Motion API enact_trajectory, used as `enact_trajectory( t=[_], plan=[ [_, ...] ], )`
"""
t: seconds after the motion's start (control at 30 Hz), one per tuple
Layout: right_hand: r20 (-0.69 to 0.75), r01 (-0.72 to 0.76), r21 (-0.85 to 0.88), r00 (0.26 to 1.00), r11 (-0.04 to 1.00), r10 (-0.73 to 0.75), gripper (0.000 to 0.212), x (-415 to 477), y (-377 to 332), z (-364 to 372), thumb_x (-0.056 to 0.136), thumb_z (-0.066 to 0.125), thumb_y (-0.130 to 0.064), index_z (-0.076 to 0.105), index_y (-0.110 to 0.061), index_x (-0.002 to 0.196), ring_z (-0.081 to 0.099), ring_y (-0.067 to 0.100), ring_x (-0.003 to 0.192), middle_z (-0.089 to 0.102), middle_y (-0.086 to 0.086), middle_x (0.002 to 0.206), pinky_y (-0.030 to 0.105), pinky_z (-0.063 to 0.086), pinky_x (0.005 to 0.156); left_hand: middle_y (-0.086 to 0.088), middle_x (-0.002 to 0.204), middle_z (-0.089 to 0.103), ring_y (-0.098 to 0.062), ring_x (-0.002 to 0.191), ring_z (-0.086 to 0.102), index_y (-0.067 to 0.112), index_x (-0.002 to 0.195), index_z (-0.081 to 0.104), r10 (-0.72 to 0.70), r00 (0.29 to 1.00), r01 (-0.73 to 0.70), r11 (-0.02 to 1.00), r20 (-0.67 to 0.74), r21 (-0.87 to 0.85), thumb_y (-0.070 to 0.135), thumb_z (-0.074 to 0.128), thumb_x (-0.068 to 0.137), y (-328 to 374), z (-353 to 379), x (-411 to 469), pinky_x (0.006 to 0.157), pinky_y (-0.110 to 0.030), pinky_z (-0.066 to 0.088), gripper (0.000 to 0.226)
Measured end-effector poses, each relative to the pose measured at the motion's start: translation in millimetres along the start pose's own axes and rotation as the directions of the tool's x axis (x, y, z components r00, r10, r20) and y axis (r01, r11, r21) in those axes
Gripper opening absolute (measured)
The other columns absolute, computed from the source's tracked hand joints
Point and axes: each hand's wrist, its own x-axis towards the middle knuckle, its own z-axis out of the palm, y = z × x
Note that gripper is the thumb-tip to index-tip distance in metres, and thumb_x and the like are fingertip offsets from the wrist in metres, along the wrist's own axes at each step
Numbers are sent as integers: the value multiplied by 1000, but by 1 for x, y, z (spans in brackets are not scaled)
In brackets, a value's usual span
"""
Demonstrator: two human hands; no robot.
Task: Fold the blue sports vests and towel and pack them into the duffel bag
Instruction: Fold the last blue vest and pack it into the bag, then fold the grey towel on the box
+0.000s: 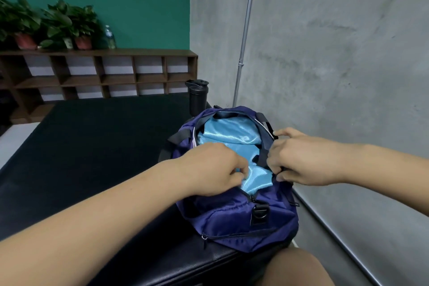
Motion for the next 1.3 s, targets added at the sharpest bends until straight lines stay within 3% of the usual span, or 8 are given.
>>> enact_trajectory(
  t=[0.13, 0.37, 0.5, 0.67, 0.8, 1.0, 1.13, 1.3],
  plan=[
    [-42, -21, 56, 999, 998, 23, 25, -5, 8, -14, 98, 68, -50, 60, -30, 85, 52, 3, 101, 62, -16, 89, 21, 14, 118, 10, 112, 76, -16, 112, 64, 44, 125, 72, -10, 993, 16, 999, 116, -49, 49, 60, 103, 6, 8, 21, 99, -40, 55, 26],
    [101, -44, 217, 995, 975, 23, 20, -10, 10, -31, 101, 65, -47, 59, -33, 88, 46, 2, 109, 58, -19, 98, 31, 36, 110, 5, 112, 72, -22, 108, 60, 34, 123, 75, -8, 974, 6, 1000, 227, 10, 53, 57, 106, 27, 19, 47, 93, -37, 50, 31],
    [-49, 4, 83, 999, 997, 0, 20, 1, 6, -36, 106, 59, -42, 55, -30, 90, 50, 4, 110, 61, -16, 99, 28, 30, 108, 7, 88, 65, -22, 95, 54, 24, 105, 70, 10, 957, -6, 1000, 288, -14, 35, 49, 112, 25, 15, 48, 85, -35, 43, 25],
    [-68, -29, -55, 997, 998, 25, 18, 21, -15, -4, 106, 53, -47, 47, -35, 94, 52, 16, 113, 59, -12, 104, 30, 32, 99, 13, 93, 73, -8, 93, 61, 35, 117, 74, -48, 999, 49, 992, 10, -117, 25, 54, 106, -2, 0, 10, 86, -32, 50, 25],
    [-206, -46, 118, 976, 992, 70, 18, 36, -28, -9, 104, 55, -51, 57, -35, 99, 55, 13, 109, 57, -14, 101, 33, 38, 100, 15, 98, 71, -1, 82, 59, 36, 110, 72, -55, 981, 29, 990, -184, -141, 28, 60, 102, -33, -11, -45, 83, -29, 51, 16],
    [-445, 98, 370, 892, 924, 83, 9, 76, -98, -50, 103, 61, -38, 60, -31, 96, 52, 10, 95, 59, -13, 98, 33, 44, 86, 17, 99, 70, -5, 93, 64, 39, 108, 72, -249, 949, 232, 967, -193, -108, 29, 64, 101, -80, -14, -149, 83, -30, 53, 14],
    [-474, 247, 488, 880, 837, 17, 7, 105, -157, -70, 101, 65, -36, 62, -33, 95, 51, -1, 95, 59, -15, 99, 22, 39, 83, 20, 97, 73, -3, 93, 67, 44, 106, 71, -404, 895, 380, 912, -190, -152, 36, 64, 102, -106, -12, -221, 81, -29, 56, 11],
    [-438, 326, 562, 897, 760, -61, 8, 142, -227, -76, 101, 64, -39, 64, -34, 95, 57, 3, 99, 62, -14, 101, 31, 48, 91, 19, 91, 74, 0, 89, 66, 40, 103, 74, -568, 792, 543, 823, -223, -167, 32, 68, 101, -131, -11, -312, 76, -19, 51, 11]
  ],
)
